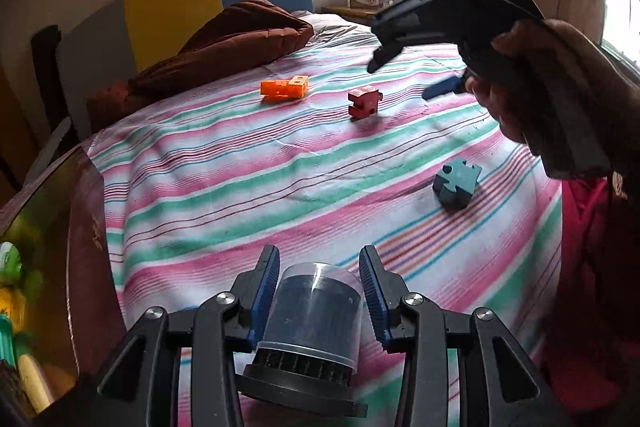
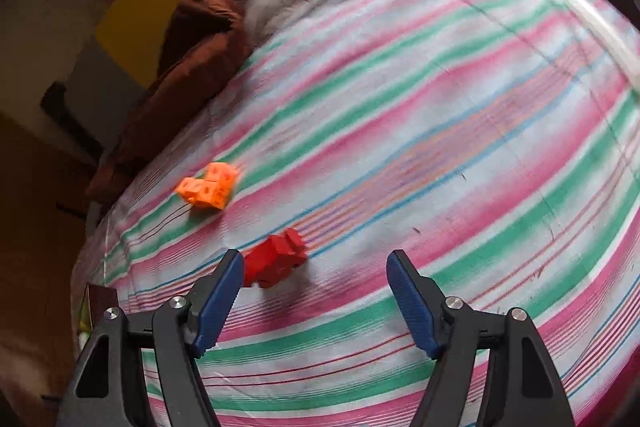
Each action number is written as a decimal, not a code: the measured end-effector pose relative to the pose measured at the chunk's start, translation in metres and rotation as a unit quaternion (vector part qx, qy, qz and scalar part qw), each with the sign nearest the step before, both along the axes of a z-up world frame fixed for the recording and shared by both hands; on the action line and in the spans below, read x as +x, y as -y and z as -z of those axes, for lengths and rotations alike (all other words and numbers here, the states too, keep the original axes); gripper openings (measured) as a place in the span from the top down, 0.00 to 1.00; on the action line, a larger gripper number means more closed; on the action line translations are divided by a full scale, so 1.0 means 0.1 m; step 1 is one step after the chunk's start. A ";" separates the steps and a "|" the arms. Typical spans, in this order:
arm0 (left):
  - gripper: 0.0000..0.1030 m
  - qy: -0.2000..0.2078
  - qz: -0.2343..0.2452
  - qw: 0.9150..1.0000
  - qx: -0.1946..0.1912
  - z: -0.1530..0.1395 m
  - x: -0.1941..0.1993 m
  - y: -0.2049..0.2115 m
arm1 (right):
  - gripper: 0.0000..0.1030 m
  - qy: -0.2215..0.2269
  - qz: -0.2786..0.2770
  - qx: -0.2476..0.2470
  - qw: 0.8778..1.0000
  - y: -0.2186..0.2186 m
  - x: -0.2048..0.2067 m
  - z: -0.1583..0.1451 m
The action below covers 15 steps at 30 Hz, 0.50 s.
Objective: Organize rigid objects
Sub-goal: 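Lift the clear cylinder with left tool while right tool reaches toward the red block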
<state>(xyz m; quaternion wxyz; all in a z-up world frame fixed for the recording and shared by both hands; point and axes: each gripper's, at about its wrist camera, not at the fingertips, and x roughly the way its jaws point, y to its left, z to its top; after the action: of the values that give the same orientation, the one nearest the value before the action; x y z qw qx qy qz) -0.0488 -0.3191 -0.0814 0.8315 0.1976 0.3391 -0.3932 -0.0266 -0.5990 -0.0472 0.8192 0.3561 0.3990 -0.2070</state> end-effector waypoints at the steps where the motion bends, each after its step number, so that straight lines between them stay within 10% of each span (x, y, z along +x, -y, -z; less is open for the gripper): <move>1: 0.60 0.000 0.000 1.000 -0.002 0.00 0.00 -0.02 | 0.27 0.004 -0.009 -0.010 1.000 -0.04 0.01 -0.03; 15: 0.61 -0.023 0.003 0.999 -0.034 0.04 0.10 -0.07 | 0.27 -0.035 -0.121 -0.091 0.988 -0.39 1.01 -0.13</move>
<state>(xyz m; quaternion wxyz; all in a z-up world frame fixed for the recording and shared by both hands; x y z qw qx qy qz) -0.0390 -0.3119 -0.0850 0.8284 0.1610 0.3444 -0.4113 0.0740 -0.5598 -0.0341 0.8529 0.2219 0.4468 -0.1540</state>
